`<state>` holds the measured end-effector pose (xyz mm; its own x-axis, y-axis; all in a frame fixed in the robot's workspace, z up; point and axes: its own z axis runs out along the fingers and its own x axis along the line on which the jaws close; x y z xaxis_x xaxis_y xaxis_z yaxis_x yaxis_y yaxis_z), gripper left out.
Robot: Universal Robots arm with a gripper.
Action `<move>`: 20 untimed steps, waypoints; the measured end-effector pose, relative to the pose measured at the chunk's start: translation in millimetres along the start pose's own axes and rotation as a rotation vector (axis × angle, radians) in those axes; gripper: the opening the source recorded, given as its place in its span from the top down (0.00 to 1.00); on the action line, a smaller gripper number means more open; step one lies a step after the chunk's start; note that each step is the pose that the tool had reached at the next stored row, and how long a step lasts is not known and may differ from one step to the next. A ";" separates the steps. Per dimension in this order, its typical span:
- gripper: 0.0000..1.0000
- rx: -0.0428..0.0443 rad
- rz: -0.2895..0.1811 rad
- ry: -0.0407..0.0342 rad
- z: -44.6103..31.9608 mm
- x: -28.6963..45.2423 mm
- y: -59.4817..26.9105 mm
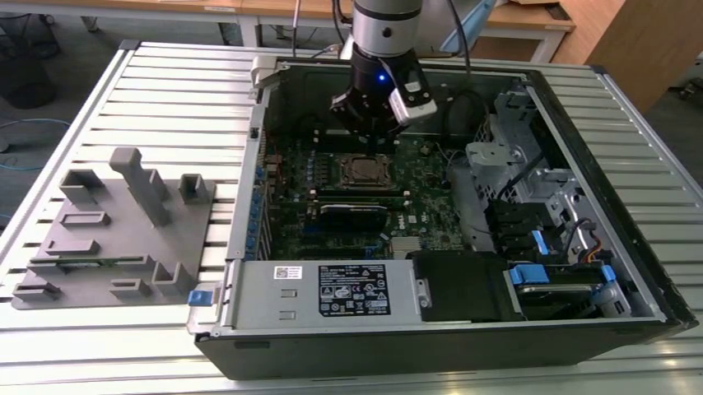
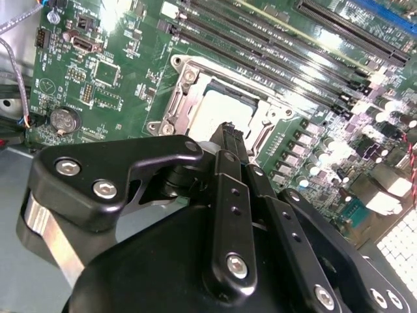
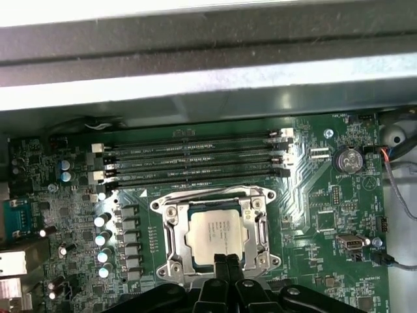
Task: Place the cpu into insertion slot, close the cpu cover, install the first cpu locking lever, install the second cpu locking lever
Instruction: 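Install the second cpu locking lever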
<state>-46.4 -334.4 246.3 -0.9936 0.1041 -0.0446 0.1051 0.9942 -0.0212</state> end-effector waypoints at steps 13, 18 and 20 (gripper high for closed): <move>0.90 -0.0036 0.000 0.0003 0.8 -2.4 -22.5; 0.90 -0.0044 0.000 0.0004 1.1 -2.8 -27.5; 0.90 -0.0043 0.000 0.0004 1.1 -2.7 -28.2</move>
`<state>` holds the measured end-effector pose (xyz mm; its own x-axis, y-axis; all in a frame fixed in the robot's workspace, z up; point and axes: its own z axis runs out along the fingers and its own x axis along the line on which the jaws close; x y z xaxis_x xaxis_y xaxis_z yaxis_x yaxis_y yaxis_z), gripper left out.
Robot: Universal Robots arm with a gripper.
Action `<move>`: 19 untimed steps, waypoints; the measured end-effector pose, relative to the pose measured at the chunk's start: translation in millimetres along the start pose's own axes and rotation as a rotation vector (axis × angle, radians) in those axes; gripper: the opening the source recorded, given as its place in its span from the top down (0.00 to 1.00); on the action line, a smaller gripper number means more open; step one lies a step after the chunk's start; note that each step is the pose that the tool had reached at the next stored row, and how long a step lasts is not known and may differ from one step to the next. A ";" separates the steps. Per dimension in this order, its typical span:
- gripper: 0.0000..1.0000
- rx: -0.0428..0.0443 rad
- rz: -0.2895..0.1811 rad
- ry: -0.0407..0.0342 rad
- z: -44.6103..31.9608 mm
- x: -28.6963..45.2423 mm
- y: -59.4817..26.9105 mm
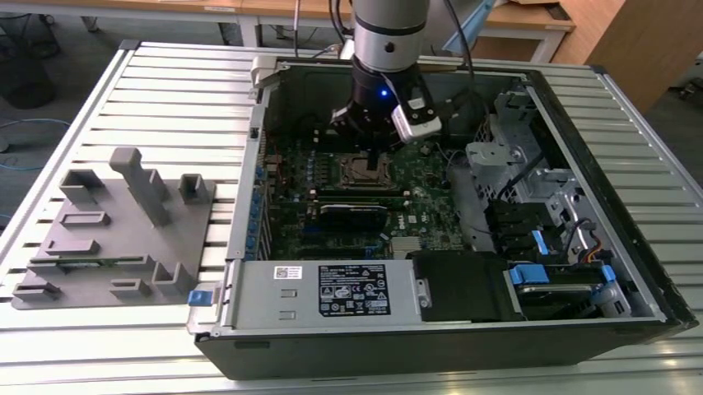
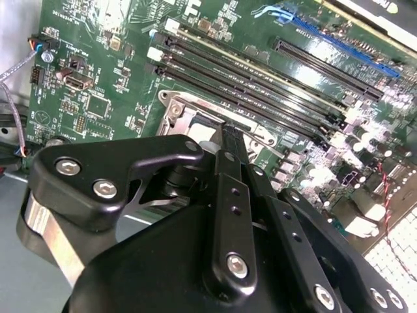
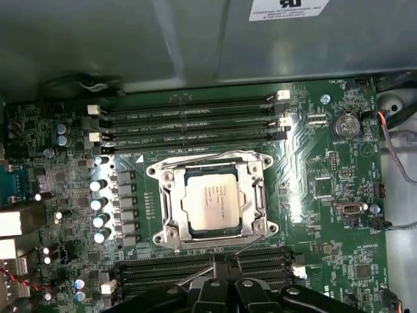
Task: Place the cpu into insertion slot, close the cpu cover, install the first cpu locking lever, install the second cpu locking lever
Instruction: 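Install the second cpu locking lever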
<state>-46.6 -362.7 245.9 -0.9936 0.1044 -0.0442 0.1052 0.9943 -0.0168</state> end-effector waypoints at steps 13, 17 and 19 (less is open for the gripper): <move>0.90 -0.0002 0.000 -0.0005 1.6 9.7 -4.8; 0.90 -0.0001 0.000 -0.0004 4.4 14.5 -5.8; 0.90 0.0000 0.000 -0.0004 6.8 16.6 -6.0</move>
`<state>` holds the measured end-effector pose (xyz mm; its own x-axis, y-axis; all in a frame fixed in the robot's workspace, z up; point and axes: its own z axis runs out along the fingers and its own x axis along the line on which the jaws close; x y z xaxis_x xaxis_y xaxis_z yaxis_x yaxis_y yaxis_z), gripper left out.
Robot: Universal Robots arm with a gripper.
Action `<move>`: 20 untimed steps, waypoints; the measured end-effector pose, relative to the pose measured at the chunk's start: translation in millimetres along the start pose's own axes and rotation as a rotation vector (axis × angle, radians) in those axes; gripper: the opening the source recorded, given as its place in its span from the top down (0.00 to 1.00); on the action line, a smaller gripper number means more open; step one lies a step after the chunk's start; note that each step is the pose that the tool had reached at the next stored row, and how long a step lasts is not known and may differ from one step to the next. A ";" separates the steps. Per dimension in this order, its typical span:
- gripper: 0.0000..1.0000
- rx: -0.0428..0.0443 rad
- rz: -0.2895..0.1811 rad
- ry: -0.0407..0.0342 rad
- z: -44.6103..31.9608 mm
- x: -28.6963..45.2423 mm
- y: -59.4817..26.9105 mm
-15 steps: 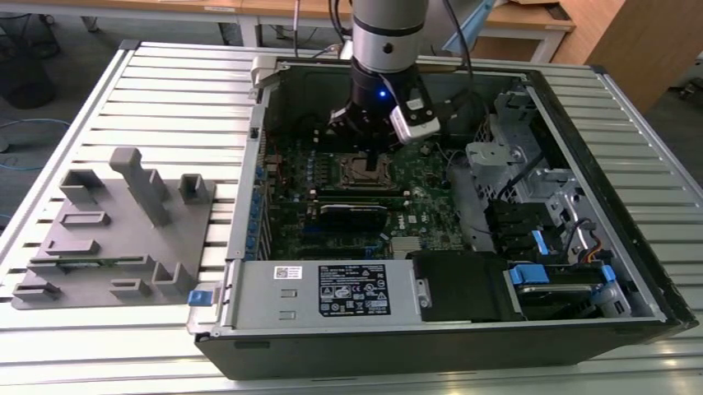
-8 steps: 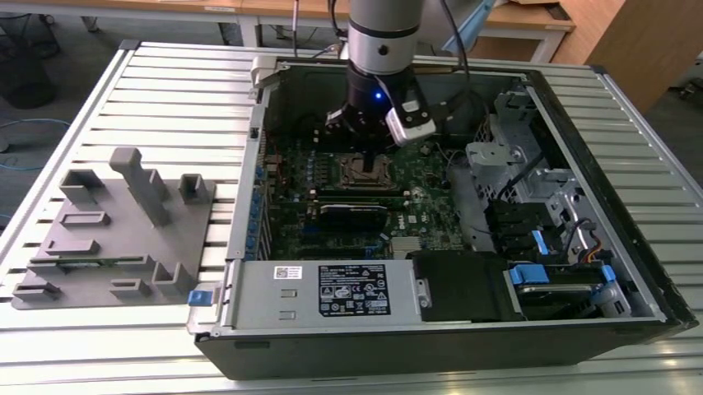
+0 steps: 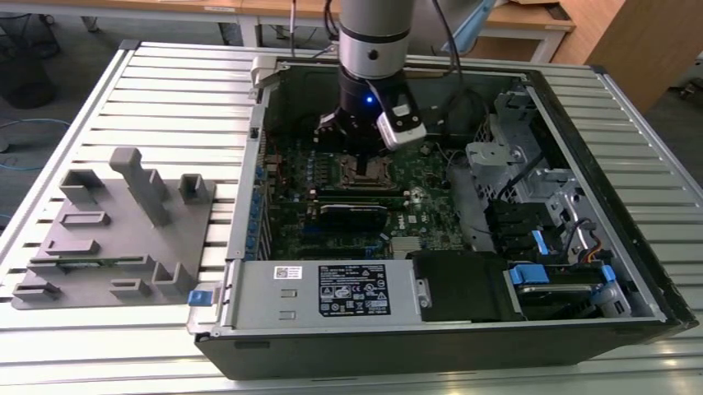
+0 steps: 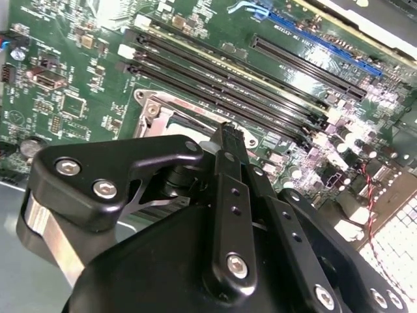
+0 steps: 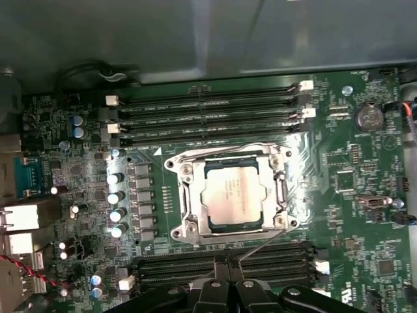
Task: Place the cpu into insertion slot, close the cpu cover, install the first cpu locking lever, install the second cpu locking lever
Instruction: 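Install the second cpu locking lever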
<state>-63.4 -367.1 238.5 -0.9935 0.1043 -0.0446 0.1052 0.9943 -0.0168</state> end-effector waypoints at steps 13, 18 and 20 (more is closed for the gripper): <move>0.90 -0.0001 0.000 -0.0001 4.0 2.6 -0.2; 0.90 -0.0001 0.000 -0.0001 7.0 5.7 -0.5; 0.90 0.0000 0.000 0.0000 9.3 6.9 -0.8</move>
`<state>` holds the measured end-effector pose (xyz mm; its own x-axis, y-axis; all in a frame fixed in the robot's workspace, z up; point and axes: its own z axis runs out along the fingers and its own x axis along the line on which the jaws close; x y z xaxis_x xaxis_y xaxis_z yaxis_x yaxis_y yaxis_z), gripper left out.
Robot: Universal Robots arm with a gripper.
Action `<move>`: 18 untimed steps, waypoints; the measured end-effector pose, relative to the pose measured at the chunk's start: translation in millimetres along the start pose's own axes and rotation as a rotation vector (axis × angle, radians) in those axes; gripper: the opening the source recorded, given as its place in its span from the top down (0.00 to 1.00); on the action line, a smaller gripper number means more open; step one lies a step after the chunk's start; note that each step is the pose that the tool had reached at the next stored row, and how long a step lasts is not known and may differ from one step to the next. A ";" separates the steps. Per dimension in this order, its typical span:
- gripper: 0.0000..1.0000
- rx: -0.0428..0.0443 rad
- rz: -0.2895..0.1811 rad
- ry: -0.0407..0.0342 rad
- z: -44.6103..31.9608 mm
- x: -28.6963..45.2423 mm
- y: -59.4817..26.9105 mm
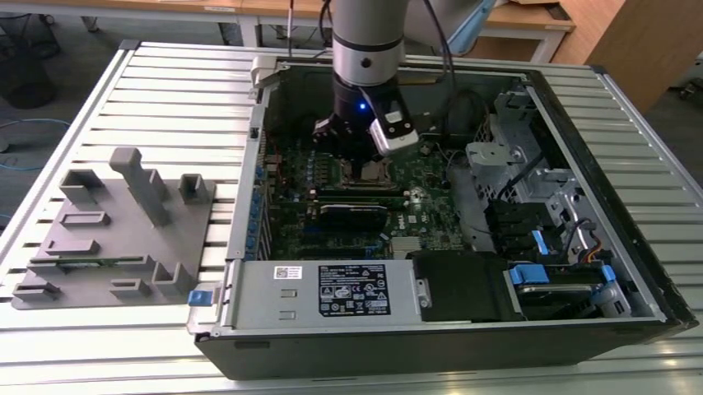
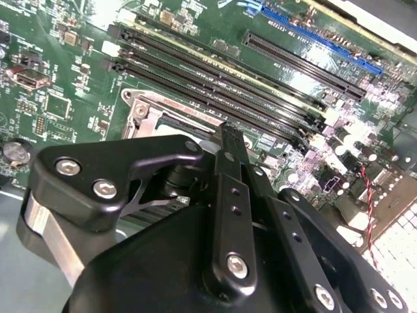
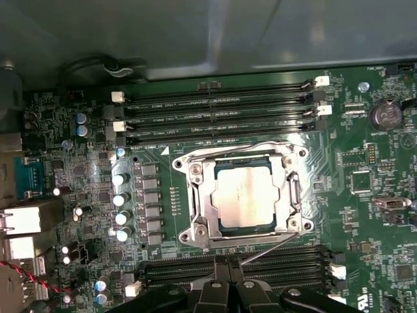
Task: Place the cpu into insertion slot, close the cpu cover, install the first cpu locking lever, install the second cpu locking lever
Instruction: 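Install the second cpu locking lever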
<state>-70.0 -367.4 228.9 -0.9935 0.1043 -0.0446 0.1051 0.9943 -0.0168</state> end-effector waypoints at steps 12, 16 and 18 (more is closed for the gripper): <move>0.90 -0.0001 0.000 -0.0001 17.4 5.2 -1.7; 0.90 0.0000 0.000 0.0000 20.9 8.1 -2.4; 0.90 0.0001 0.000 0.0000 22.0 9.4 -2.6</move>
<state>-78.6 -369.4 206.6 -0.9935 0.1043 -0.0446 0.1052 0.9943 -0.0170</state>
